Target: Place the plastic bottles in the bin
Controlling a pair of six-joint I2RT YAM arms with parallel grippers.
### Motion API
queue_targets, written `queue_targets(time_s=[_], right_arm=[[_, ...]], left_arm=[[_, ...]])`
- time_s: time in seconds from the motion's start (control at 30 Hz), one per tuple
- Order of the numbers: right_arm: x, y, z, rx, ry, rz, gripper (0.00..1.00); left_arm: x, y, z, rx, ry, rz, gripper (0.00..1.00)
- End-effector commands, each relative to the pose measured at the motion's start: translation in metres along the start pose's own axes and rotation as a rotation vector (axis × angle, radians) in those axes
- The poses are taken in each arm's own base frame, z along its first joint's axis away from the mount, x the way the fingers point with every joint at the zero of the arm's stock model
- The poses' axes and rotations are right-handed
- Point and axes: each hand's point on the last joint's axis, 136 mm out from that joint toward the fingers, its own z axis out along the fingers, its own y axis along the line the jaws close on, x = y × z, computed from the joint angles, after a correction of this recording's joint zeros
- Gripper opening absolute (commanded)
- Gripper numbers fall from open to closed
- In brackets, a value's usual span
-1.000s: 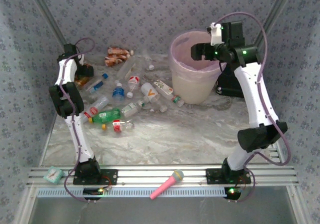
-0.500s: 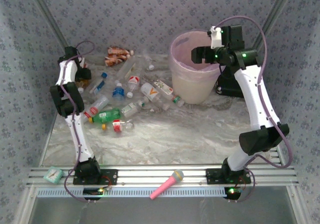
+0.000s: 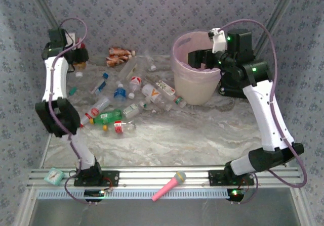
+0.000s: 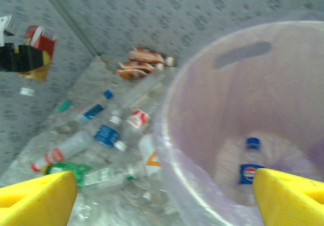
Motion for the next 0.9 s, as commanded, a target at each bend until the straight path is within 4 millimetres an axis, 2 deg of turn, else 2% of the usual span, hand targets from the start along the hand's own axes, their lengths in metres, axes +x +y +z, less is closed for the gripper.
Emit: queue_targets(time_s=[0.0,0.17,0.27,0.37,0.47,0.63,0.87], right_arm=[[-0.009,0.037,-0.002,-0.133,-0.051,0.005,0.92],[-0.013,0.074,0.016,-0.284,-0.081,0.034,0.92],[-0.013,0.093,0.029,-0.386,-0.065,0.035,0.93],[-0.009,0.102,0.045,-0.417,-0.033,0.028,0.95],[-0.003,0.112,0.062,-0.437,0.001,0.024,0.99],[-0.001,0.115,0.085,-0.472,0.034,0.043,1.0],[0.004,0.1,0.115,-0.429,0.065,0.091,1.0]], left_arm=[[-0.008,-0.098,-0.045,0.373,-0.088,-0.046,0.53],[0.027,-0.216,-0.107,0.767,-0.134,0.011,0.5],[0.055,-0.269,-0.137,0.971,-0.099,0.035,0.5],[0.078,-0.303,-0.161,1.071,-0.079,0.086,0.5],[0.09,-0.323,-0.177,1.146,-0.057,0.103,0.49],[0.099,-0.336,-0.186,1.193,-0.039,0.113,0.48],[0.099,-0.344,-0.196,1.228,-0.057,0.125,0.48]])
